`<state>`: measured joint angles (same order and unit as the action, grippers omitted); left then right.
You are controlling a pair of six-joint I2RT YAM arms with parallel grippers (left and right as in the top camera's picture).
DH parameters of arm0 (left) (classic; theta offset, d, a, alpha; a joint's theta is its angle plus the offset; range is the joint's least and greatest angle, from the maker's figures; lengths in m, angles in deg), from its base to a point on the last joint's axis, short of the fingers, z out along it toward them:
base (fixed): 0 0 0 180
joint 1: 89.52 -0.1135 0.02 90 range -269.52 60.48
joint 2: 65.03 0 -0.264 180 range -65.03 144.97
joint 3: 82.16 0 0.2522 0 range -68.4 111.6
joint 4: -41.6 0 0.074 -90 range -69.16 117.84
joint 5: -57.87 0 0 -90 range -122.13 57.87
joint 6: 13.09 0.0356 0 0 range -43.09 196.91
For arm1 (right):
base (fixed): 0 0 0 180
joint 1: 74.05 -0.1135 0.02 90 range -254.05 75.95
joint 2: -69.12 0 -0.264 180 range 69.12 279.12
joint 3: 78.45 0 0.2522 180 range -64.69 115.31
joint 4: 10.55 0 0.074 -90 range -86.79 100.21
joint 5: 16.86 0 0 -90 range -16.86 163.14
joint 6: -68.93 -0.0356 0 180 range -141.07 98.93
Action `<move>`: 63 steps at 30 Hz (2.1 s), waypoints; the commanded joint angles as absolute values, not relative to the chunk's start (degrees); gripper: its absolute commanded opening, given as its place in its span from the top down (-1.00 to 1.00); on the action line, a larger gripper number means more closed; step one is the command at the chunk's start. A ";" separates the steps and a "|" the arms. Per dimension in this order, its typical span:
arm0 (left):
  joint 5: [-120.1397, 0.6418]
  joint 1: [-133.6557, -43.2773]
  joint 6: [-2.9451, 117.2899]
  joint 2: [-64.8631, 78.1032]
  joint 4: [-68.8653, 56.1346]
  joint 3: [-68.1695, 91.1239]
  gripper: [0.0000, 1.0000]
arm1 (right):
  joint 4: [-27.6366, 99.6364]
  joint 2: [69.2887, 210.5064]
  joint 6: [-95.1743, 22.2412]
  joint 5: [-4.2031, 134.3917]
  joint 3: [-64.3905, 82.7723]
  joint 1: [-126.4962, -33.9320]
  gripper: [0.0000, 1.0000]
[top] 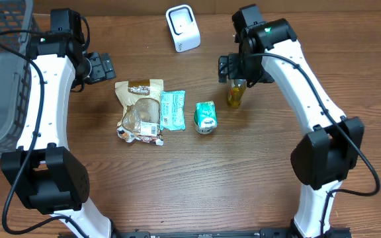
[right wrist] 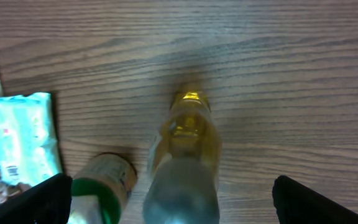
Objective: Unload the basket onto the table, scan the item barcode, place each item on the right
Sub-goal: 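Reach the right gripper forward and grasp the yellow bottle, then lift the yellow bottle and carry it toward the white scanner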
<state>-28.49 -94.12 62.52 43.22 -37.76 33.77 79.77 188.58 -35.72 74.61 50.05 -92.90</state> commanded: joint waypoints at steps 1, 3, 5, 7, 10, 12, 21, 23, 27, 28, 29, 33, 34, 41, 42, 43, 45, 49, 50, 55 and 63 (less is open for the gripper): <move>-28.58 -94.01 63.63 42.98 -37.74 34.67 -0.99 | 79.31 189.28 -36.12 75.47 48.15 -93.01 -1.00; -28.58 -93.99 63.63 43.00 -37.74 34.67 -0.99 | 78.24 189.28 -36.12 75.47 46.18 -93.01 -0.99; -28.58 -94.01 63.63 42.98 -37.74 34.67 -0.99 | 76.95 189.28 -36.12 75.44 44.59 -93.01 -1.00; -28.58 -94.01 63.63 43.00 -37.74 34.67 -0.99 | 74.94 189.28 -36.10 75.44 42.88 -93.01 -1.00; -28.58 -94.01 63.65 42.98 -37.74 34.67 -0.99 | 73.76 189.31 -36.10 75.44 42.07 -93.01 -1.00; -28.58 -94.01 63.65 42.98 -37.74 34.67 -0.99 | 72.82 189.33 -36.10 75.47 42.07 -93.01 -1.00; -28.58 -94.01 63.63 43.00 -37.74 34.67 -0.99 | 72.03 189.33 -36.12 75.66 42.07 -91.96 -0.73; -28.58 -94.01 63.65 42.98 -37.74 34.67 -0.99 | 71.97 189.33 -36.12 75.66 42.07 -91.81 -0.63; -28.58 -94.01 63.65 42.98 -37.74 34.67 -0.99 | 72.07 189.33 -36.12 75.66 42.07 -91.66 -0.32; -28.58 -94.01 63.65 42.98 -37.72 34.67 -0.99 | 72.07 189.33 -36.12 75.64 42.07 -91.66 -0.29; -28.58 -94.01 63.65 42.98 -37.76 34.67 -0.99 | 72.05 189.33 -36.12 75.64 42.07 -91.66 -0.27; -28.58 -94.01 63.65 42.98 -37.74 34.67 -0.99 | 72.01 189.31 -36.10 75.66 42.10 -91.66 -0.09; -28.58 -94.01 63.63 42.98 -37.74 34.67 -0.99 | 72.05 189.31 -36.10 75.66 42.10 -91.63 -0.05; -28.58 -94.01 63.63 43.00 -37.74 34.67 -0.99 | 73.71 189.04 -36.07 75.60 43.78 -91.31 0.23; -28.58 -94.01 63.63 43.00 -37.74 34.67 -0.99 | 74.59 188.85 -36.07 75.38 44.76 -91.09 0.28; -28.58 -94.01 63.63 42.98 -37.74 34.67 -0.99 | 75.35 188.47 -36.05 74.63 45.70 -90.74 0.28; -28.58 -94.01 63.65 42.98 -37.74 34.67 -0.99 | 76.53 186.97 -35.37 70.59 47.50 -89.40 0.33; -28.58 -94.01 63.63 43.00 -37.74 34.67 -0.99 | 77.89 182.60 -31.64 57.94 48.78 -85.03 0.49; -28.58 -94.01 63.63 43.00 -37.74 34.67 -0.99 | 78.46 180.72 -29.63 51.07 48.78 -82.85 0.52; -28.58 -94.01 63.65 42.98 -37.74 34.67 -0.99 | 84.86 176.32 -16.93 22.24 48.78 -74.94 0.52; -28.58 -94.01 63.63 42.98 -37.74 34.67 -0.99 | 100.29 176.15 2.59 9.24 48.48 -69.80 0.44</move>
<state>-28.49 -94.12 62.52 43.22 -37.74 33.77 99.46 177.61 -6.61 16.69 47.54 -69.95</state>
